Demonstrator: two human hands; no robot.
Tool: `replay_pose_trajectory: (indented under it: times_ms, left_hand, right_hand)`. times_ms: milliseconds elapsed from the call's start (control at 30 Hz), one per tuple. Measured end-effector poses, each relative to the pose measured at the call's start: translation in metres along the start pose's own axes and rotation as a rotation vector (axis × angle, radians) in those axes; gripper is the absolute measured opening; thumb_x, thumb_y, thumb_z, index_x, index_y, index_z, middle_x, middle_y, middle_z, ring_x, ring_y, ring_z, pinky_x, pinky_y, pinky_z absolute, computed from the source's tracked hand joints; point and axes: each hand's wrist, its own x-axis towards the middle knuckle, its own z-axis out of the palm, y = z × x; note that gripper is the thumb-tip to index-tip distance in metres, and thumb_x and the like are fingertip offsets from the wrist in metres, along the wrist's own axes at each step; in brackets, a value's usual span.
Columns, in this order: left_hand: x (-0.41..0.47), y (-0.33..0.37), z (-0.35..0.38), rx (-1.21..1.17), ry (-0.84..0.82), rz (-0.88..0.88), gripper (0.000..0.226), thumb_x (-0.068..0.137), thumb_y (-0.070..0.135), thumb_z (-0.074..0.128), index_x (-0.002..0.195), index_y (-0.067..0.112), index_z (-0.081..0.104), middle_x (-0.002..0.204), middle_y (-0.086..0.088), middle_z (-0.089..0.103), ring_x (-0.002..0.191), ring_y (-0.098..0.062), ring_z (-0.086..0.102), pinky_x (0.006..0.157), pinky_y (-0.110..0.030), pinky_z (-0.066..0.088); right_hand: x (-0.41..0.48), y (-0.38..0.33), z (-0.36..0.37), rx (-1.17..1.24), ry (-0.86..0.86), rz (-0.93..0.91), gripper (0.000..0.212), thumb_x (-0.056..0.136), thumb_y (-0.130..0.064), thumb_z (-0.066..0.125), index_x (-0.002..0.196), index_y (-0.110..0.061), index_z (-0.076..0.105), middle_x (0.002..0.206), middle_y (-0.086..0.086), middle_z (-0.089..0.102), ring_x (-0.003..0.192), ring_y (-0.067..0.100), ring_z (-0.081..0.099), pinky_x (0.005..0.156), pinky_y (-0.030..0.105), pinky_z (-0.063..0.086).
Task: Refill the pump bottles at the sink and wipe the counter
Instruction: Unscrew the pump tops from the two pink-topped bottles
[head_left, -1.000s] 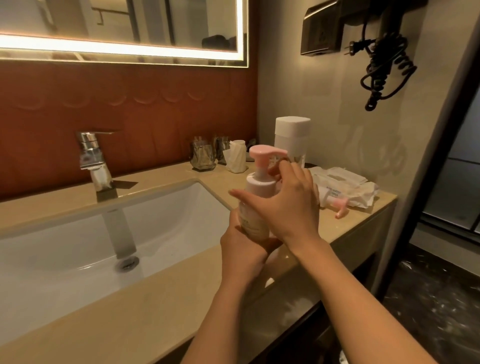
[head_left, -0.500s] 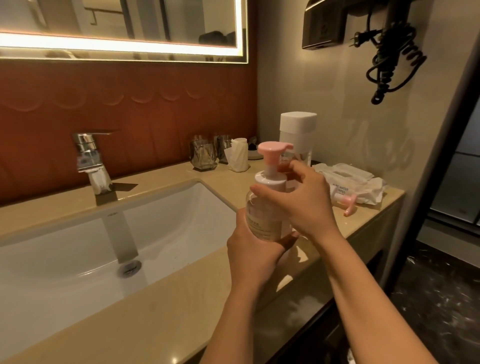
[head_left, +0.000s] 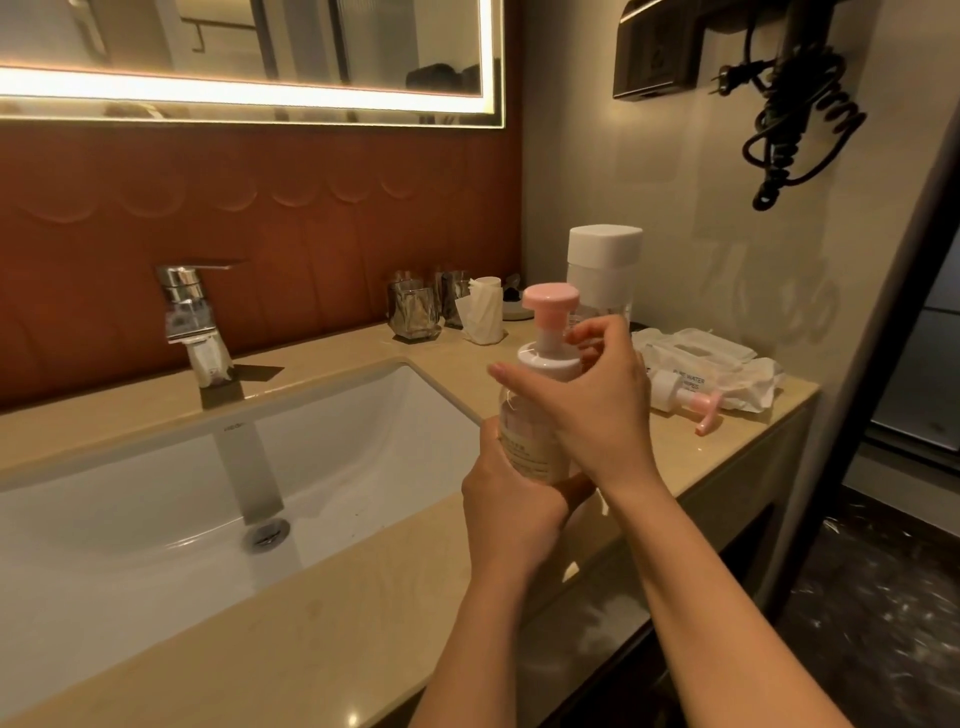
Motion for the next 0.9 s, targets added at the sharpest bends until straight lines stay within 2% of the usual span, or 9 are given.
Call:
replay_pose_trajectory:
  times_ms: [100, 267, 400, 500, 633, 700, 767, 833, 900]
  left_hand:
    - [0.000, -0.002, 0.001, -0.006, -0.002, 0.005, 0.065, 0.058, 0.036, 0.084, 0.108, 0.036, 0.042, 0.097, 0.014, 0.058, 0.085, -0.003, 0.058, 0.071, -0.021, 0.052]
    - [-0.001, -0.001, 0.001, 0.010, 0.006, 0.007, 0.064, 0.060, 0.033, 0.084, 0.106, 0.039, 0.040, 0.094, 0.016, 0.057, 0.084, -0.003, 0.057, 0.072, -0.021, 0.053]
    - [0.000, -0.001, 0.001, 0.011, 0.018, 0.012, 0.059, 0.064, 0.031, 0.082, 0.107, 0.036, 0.042, 0.092, 0.016, 0.057, 0.083, -0.005, 0.059, 0.073, -0.028, 0.056]
    - [-0.001, -0.001, 0.001, 0.000, 0.016, 0.010, 0.062, 0.062, 0.036, 0.082, 0.110, 0.035, 0.043, 0.097, 0.014, 0.059, 0.087, -0.007, 0.060, 0.075, -0.031, 0.057]
    - [-0.001, -0.001, 0.002, -0.015, 0.013, 0.001, 0.066, 0.060, 0.038, 0.083, 0.112, 0.034, 0.043, 0.099, 0.013, 0.059, 0.088, -0.008, 0.060, 0.074, -0.030, 0.057]
    - [-0.001, 0.000, 0.002, -0.025, 0.007, 0.006, 0.067, 0.060, 0.035, 0.085, 0.111, 0.035, 0.041, 0.100, 0.014, 0.057, 0.089, -0.006, 0.058, 0.074, -0.021, 0.053]
    - [-0.002, 0.001, 0.001, -0.024, 0.002, 0.021, 0.069, 0.059, 0.036, 0.085, 0.109, 0.039, 0.038, 0.097, 0.019, 0.054, 0.087, -0.002, 0.055, 0.070, -0.013, 0.046]
    - [-0.002, 0.001, 0.000, -0.017, 0.006, 0.033, 0.069, 0.058, 0.040, 0.084, 0.109, 0.041, 0.037, 0.097, 0.020, 0.054, 0.087, 0.001, 0.055, 0.069, -0.010, 0.043]
    - [-0.002, 0.000, 0.001, -0.007, 0.013, 0.038, 0.069, 0.057, 0.043, 0.084, 0.108, 0.041, 0.038, 0.100, 0.018, 0.056, 0.088, 0.000, 0.056, 0.070, -0.012, 0.045]
  right_hand:
    - [-0.002, 0.006, -0.005, 0.097, -0.058, -0.024, 0.054, 0.066, -0.042, 0.078, 0.110, -0.025, 0.051, 0.107, -0.014, 0.057, 0.095, 0.000, 0.056, 0.071, 0.010, 0.047]
    - [-0.003, 0.017, -0.009, 0.088, -0.194, -0.037, 0.066, 0.068, -0.068, 0.060, 0.123, -0.030, 0.055, 0.117, 0.000, 0.052, 0.107, 0.010, 0.052, 0.089, 0.032, 0.050]
    - [-0.006, 0.014, -0.004, -0.038, -0.160, -0.062, 0.076, 0.073, -0.068, 0.047, 0.140, -0.033, 0.036, 0.128, -0.004, 0.042, 0.117, 0.009, 0.034, 0.095, 0.029, 0.034]
    - [-0.005, 0.004, -0.001, -0.081, -0.016, -0.063, 0.081, 0.059, -0.075, 0.063, 0.125, -0.035, 0.038, 0.123, -0.008, 0.044, 0.118, 0.013, 0.036, 0.096, 0.036, 0.041]
    - [-0.004, -0.002, -0.002, -0.098, 0.111, -0.064, 0.061, 0.060, -0.061, 0.074, 0.103, -0.030, 0.045, 0.106, -0.010, 0.052, 0.106, 0.015, 0.049, 0.091, 0.038, 0.048]
    - [-0.004, 0.002, -0.005, -0.022, 0.068, -0.075, 0.054, 0.063, -0.060, 0.072, 0.102, -0.029, 0.052, 0.108, -0.007, 0.058, 0.104, 0.016, 0.054, 0.087, 0.039, 0.051]
    - [-0.003, 0.006, -0.010, 0.060, -0.023, -0.069, 0.051, 0.065, -0.062, 0.065, 0.106, -0.031, 0.056, 0.112, -0.004, 0.061, 0.104, 0.014, 0.057, 0.084, 0.032, 0.053]
    - [-0.002, 0.008, -0.017, 0.118, -0.139, -0.071, 0.044, 0.071, -0.058, 0.057, 0.109, -0.038, 0.055, 0.118, -0.005, 0.059, 0.110, 0.010, 0.054, 0.083, 0.022, 0.048]
    - [0.000, 0.009, -0.022, 0.169, -0.245, -0.074, 0.037, 0.081, -0.051, 0.050, 0.116, -0.039, 0.052, 0.124, -0.004, 0.056, 0.118, 0.010, 0.049, 0.089, 0.021, 0.044]
